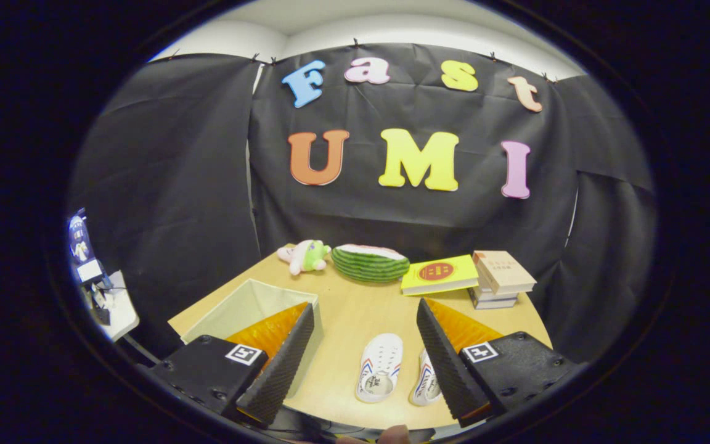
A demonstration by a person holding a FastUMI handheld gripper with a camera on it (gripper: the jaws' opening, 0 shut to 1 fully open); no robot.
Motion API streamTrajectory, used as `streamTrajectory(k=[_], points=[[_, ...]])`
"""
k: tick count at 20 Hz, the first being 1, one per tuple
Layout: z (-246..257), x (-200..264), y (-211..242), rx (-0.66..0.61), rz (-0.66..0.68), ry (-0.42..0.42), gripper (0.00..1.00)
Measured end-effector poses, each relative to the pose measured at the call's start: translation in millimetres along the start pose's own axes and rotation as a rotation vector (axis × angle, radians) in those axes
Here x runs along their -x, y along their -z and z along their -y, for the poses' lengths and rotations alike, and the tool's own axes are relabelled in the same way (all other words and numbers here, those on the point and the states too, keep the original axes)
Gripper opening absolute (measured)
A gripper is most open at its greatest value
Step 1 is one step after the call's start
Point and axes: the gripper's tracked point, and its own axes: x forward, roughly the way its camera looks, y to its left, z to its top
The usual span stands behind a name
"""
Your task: Open the storage box then place both shoes into the box .Put the left shoe in first, then the right shoe, with the right side of both shoes facing outward in a uniform manner.
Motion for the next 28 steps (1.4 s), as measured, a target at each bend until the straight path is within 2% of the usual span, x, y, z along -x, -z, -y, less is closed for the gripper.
streamTrajectory(k=[7, 10, 21, 28], points=[[25, -25, 47, -0.005, -0.168, 0.009, 1.0], [37, -44, 78, -0.015, -0.28, 0.008, 1.0], [49, -101, 172, -0.05, -0.593, -0.026, 1.0], [58, -132, 215, -0.088, -0.724, -0.037, 1.0]])
